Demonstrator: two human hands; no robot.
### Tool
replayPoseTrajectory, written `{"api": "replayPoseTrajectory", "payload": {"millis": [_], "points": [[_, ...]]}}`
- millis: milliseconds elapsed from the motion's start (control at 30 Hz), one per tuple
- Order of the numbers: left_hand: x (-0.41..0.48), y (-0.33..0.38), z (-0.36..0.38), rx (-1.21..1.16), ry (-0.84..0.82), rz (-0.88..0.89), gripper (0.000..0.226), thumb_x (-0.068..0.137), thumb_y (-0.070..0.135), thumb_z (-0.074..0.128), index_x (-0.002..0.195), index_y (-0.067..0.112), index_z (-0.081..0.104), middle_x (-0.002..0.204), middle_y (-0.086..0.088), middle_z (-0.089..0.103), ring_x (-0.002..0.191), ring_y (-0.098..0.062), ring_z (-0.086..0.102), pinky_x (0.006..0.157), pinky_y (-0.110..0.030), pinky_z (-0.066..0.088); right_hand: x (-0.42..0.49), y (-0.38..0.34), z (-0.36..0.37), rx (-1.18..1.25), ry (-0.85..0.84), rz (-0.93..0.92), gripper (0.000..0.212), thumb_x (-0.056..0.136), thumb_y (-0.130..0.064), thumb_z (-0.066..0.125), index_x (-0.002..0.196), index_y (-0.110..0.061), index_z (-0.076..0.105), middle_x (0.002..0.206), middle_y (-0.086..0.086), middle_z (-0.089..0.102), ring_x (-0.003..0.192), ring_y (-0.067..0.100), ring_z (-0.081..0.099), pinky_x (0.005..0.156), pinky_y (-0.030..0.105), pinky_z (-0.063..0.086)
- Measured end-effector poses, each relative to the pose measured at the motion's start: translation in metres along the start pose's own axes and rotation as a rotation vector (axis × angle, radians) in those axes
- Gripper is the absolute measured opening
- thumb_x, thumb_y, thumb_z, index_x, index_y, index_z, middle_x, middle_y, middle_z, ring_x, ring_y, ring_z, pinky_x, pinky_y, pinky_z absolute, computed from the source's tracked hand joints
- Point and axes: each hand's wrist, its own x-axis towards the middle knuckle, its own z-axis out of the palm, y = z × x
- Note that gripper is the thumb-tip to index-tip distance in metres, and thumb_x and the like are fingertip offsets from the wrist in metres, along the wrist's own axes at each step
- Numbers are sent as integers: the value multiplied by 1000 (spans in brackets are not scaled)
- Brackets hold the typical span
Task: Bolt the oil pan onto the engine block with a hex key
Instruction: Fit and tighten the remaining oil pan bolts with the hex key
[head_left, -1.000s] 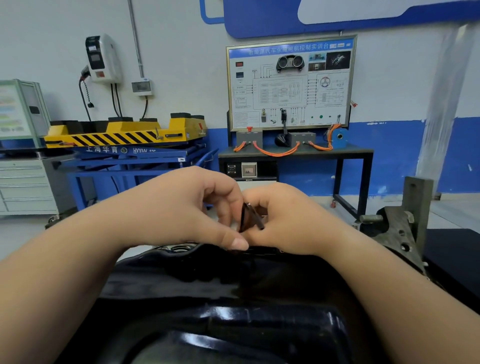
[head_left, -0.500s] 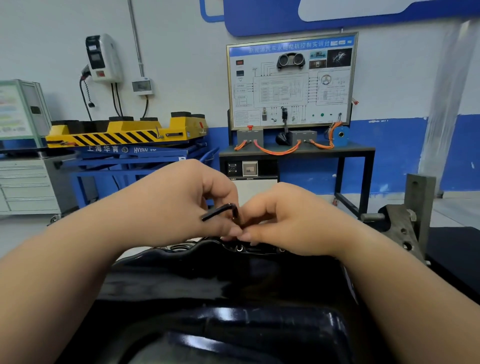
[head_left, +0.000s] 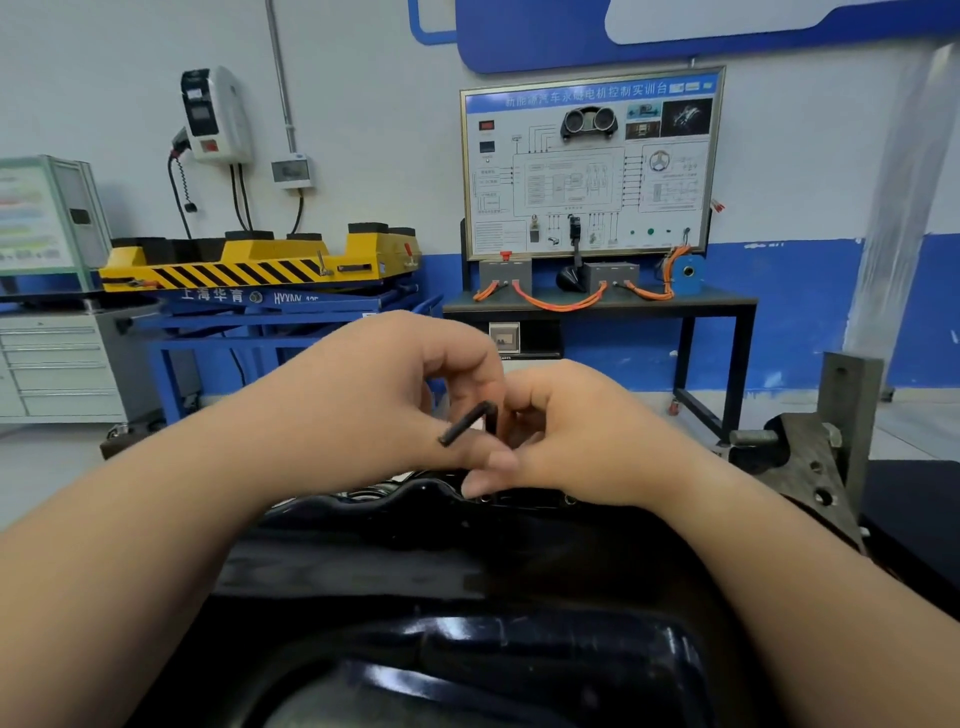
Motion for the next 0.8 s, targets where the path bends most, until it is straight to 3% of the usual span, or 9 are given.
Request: {"api": "replayPoseTrajectory", "payload": {"millis": [67, 167, 267, 367, 433, 500, 600, 700, 800], "points": [[1, 2, 2, 37, 30, 38, 13, 65, 35, 77, 67, 30, 65, 66, 11, 62, 47, 1, 48, 50, -9, 38, -1, -1, 0, 6, -4, -2, 19, 70, -17, 82, 82, -10, 68, 84, 14, 66, 76, 22, 60, 71, 33, 48], [0, 0, 1, 75, 63, 5, 11, 64, 32, 78, 65, 29, 67, 65, 12, 62, 49, -4, 48, 52, -16, 40, -3, 0, -4, -3, -35, 7, 7, 77, -18, 76, 80, -16, 70, 78, 5, 69, 73, 12, 64, 73, 29, 52], [-1, -3, -1, 74, 35, -25, 14, 63, 34, 78, 73, 33, 68, 64, 11, 63, 48, -6, 45, 51, -19, 39, -5, 0, -9, 11, -66, -25, 24, 83, -11, 70, 72, -32, 68, 66, -4, 66, 64, 6, 61, 66, 19, 51], [-1, -4, -5, 77, -38, -39, 24, 63, 35, 77, 83, 44, 66, 70, 16, 67, 47, -11, 49, 52, -22, 43, -3, 1, -7, -43, -37, -40, 3, 82, -11, 71, 80, -12, 74, 72, 7, 67, 70, 18, 62, 69, 31, 50], [-4, -6, -9, 53, -103, -47, 34, 60, 39, 79, 89, 46, 64, 80, 17, 68, 42, -2, 46, 46, -13, 40, -2, 2, -5, -37, -17, -39, 3, 79, -10, 73, 82, -11, 74, 73, 3, 70, 73, 16, 64, 71, 29, 52], [-8, -7, -13, 16, -154, -59, 46, 54, 47, 81, 94, 48, 60, 87, 17, 66, 39, 2, 41, 43, -4, 32, -2, 1, -3, 14, -5, -36, 14, 77, -6, 74, 81, -19, 72, 74, -9, 70, 73, 10, 66, 72, 21, 53], [-11, -8, -17, -44, -77, -88, 64, 42, 60, 80, 100, 53, 55, 93, 17, 64, 35, 1, 38, 39, -5, 34, -1, -1, -2, 22, -18, -24, 20, 74, -8, 77, 73, -25, 67, 70, -11, 66, 68, 5, 64, 68, 16, 51], [-8, -6, -17, -96, 53, -90, 60, 40, 66, 72, 96, 53, 55, 90, 15, 62, 35, 0, 40, 40, -9, 35, 0, -1, -2, -43, -13, -20, 31, 71, -15, 82, 62, -28, 55, 57, -20, 57, 57, -3, 55, 56, 9, 42], [-8, -3, -17, -93, 72, -30, 51, 44, 65, 71, 88, 42, 62, 74, 9, 62, 35, 0, 39, 40, -10, 34, 0, -1, -2, -60, 5, -12, 34, 69, -17, 83, 60, -27, 52, 50, -20, 50, 50, -4, 47, 52, 7, 36]]}}
